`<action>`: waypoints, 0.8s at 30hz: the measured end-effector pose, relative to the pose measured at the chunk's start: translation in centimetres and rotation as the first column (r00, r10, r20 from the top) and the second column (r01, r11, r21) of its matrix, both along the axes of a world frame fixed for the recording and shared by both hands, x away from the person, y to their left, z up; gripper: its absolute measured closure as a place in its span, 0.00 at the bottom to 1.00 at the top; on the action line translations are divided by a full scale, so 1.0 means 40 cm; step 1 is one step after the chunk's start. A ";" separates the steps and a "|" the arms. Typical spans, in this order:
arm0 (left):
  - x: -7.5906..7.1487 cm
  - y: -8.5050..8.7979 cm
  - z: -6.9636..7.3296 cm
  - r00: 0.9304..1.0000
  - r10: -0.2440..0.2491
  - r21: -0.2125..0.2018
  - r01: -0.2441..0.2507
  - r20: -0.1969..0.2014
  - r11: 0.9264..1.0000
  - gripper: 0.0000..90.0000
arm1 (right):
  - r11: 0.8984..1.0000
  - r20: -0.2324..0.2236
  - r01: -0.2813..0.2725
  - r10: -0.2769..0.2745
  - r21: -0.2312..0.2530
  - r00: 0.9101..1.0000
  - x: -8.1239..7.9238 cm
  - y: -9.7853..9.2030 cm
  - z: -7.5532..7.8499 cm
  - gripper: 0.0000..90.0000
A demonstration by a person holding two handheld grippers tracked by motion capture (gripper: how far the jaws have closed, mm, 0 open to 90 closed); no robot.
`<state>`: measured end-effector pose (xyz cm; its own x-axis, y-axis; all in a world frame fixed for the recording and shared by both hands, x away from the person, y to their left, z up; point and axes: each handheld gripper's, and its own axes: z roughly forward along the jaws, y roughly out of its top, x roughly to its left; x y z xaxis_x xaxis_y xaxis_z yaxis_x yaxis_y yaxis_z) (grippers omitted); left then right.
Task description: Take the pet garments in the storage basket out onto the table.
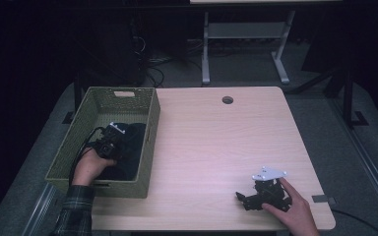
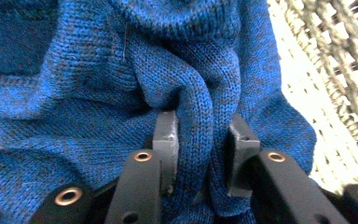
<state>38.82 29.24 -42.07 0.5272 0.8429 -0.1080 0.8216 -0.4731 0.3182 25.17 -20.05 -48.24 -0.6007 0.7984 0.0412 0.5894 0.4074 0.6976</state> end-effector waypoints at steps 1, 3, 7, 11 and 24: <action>0.000 0.002 0.003 1.000 0.001 -0.005 -0.001 0.000 1.000 0.79 | 1.000 0.000 0.000 0.000 0.000 1.000 0.000 0.000 0.000 0.00; 0.000 0.007 0.009 1.000 0.011 -0.030 -0.011 0.008 0.999 0.80 | 1.000 0.000 0.000 0.000 0.000 1.000 0.000 0.000 0.000 0.00; -0.003 0.019 0.025 0.998 0.016 -0.070 -0.013 0.052 0.997 0.80 | 1.000 0.000 0.000 0.000 0.000 1.000 0.000 0.000 0.000 0.00; -0.006 0.034 0.043 0.993 0.052 -0.125 -0.038 0.106 0.991 0.80 | 1.000 0.000 0.000 0.000 0.000 1.000 0.000 0.000 0.000 0.00; -0.025 0.070 0.098 0.961 0.120 -0.329 -0.034 0.247 0.944 0.80 | 1.000 0.002 -0.001 0.001 -0.001 1.000 0.001 0.000 0.000 0.00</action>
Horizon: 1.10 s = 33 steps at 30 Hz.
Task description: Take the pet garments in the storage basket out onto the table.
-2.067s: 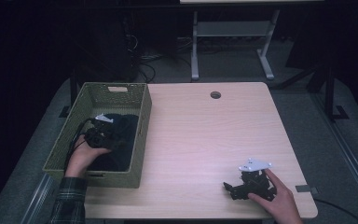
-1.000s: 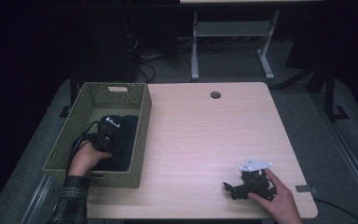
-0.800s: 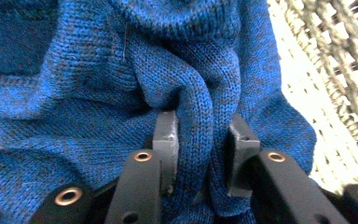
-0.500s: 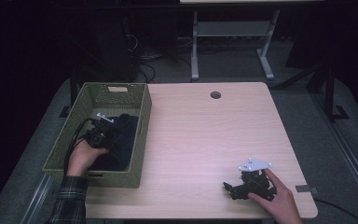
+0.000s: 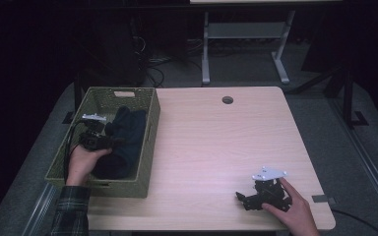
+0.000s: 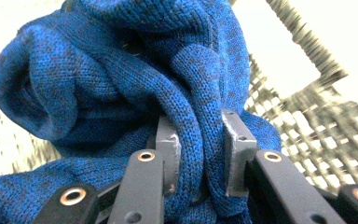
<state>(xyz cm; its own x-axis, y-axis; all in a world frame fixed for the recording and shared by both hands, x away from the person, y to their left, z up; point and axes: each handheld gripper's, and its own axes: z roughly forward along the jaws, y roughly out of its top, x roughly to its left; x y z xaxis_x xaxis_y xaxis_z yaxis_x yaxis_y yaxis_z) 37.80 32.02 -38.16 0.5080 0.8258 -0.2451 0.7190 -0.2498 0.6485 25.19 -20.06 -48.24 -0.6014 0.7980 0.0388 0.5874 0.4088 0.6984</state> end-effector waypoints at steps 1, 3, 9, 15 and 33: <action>-0.002 0.002 0.004 1.000 0.001 -0.016 0.000 0.012 1.000 0.80 | 1.000 -0.003 0.002 -0.002 0.001 1.000 -0.001 0.000 0.000 0.00; -0.005 0.005 0.011 0.999 -0.003 -0.039 0.004 0.038 0.999 0.80 | 1.000 -0.003 0.001 -0.001 0.002 1.000 0.000 0.000 0.000 0.00; -0.014 0.006 0.027 0.997 -0.006 -0.084 0.012 0.074 0.996 0.80 | 1.000 -0.003 0.001 -0.001 0.002 1.000 0.000 0.000 0.000 0.00; -0.022 0.007 0.046 0.993 -0.010 -0.111 0.023 0.116 0.994 0.80 | 1.000 -0.003 0.001 -0.001 0.002 1.000 0.000 0.000 0.000 0.00; -0.058 0.024 0.126 0.970 0.007 -0.208 0.045 0.242 0.977 0.80 | 1.000 -0.003 -0.002 0.002 0.002 1.000 0.000 0.000 0.000 0.00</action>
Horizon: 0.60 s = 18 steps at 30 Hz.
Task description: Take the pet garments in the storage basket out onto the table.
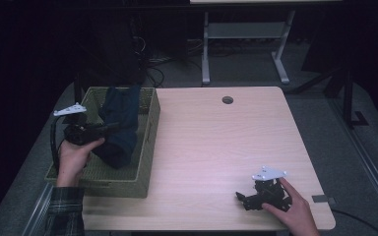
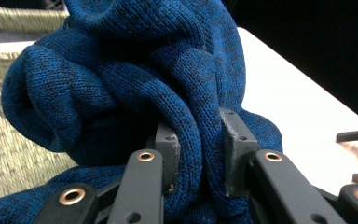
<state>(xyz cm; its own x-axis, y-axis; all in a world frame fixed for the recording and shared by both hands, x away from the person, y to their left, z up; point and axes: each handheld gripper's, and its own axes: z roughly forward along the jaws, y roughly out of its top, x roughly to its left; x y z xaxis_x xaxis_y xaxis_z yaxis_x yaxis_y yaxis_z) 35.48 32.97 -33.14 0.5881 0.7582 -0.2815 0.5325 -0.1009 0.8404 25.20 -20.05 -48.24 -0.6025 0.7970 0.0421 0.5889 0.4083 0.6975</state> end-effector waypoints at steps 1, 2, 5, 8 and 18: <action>-0.004 -0.001 0.008 1.000 -0.002 -0.004 0.002 0.009 1.000 0.80 | 1.000 0.000 0.000 0.000 0.000 1.000 0.000 0.000 0.000 0.00; -0.008 -0.001 0.015 1.000 -0.005 -0.006 0.005 0.018 1.000 0.80 | 1.000 0.000 -0.001 0.001 0.000 1.000 0.000 0.000 0.000 0.00; -0.019 -0.004 0.038 0.999 -0.017 -0.025 0.019 0.049 1.000 0.80 | 1.000 0.000 -0.001 0.001 0.000 1.000 0.000 0.000 0.000 0.00; -0.030 -0.011 0.060 0.997 -0.033 -0.033 0.035 0.075 0.999 0.80 | 1.000 0.001 -0.002 0.002 0.000 1.000 0.001 0.000 0.000 0.00; -0.053 -0.059 0.113 0.986 -0.098 -0.043 0.105 0.132 0.994 0.80 | 1.000 0.000 -0.001 0.001 0.001 1.000 0.001 0.000 0.000 0.00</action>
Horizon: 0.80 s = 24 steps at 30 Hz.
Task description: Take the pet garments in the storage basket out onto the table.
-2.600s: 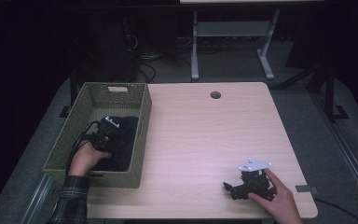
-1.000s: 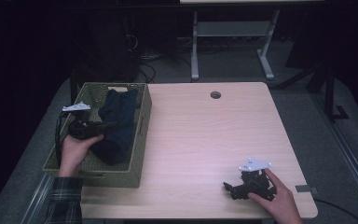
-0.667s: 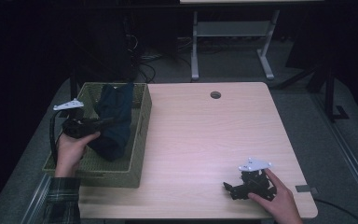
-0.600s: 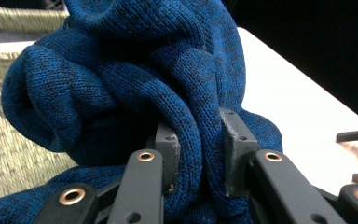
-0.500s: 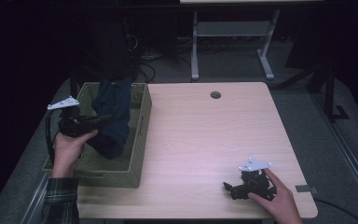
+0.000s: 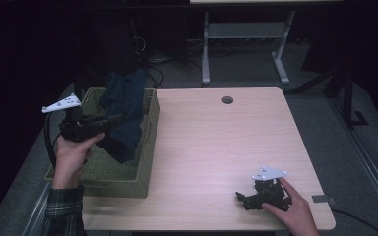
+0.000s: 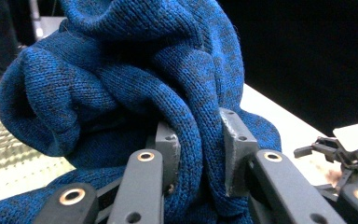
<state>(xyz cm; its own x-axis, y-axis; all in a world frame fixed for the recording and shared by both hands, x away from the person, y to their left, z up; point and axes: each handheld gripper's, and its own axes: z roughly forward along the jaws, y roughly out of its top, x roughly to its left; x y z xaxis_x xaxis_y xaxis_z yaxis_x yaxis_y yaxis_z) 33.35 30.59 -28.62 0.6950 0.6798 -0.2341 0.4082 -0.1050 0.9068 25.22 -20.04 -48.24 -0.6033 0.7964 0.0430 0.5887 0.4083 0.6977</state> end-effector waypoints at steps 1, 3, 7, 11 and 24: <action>-0.001 -0.005 0.003 1.000 -0.006 -0.003 0.006 0.000 1.000 0.80 | 1.000 0.001 0.000 0.000 0.000 1.000 0.000 0.000 0.000 0.00; -0.001 -0.015 0.009 1.000 -0.014 -0.004 0.014 0.007 1.000 0.80 | 1.000 0.001 0.000 0.000 0.000 1.000 0.000 0.000 0.000 0.00; 0.001 -0.039 0.017 0.999 -0.035 -0.007 0.036 0.016 0.999 0.80 | 1.000 0.000 0.000 0.000 0.000 1.000 0.000 0.000 0.000 0.00; 0.004 -0.064 0.025 0.998 -0.057 -0.004 0.057 0.023 0.998 0.80 | 1.000 0.001 -0.001 0.001 0.000 1.000 0.001 0.000 0.000 0.00; 0.011 -0.152 0.046 0.991 -0.125 -0.004 0.126 0.048 0.992 0.80 | 1.000 -0.002 0.001 -0.001 0.002 1.000 0.001 0.001 0.000 0.00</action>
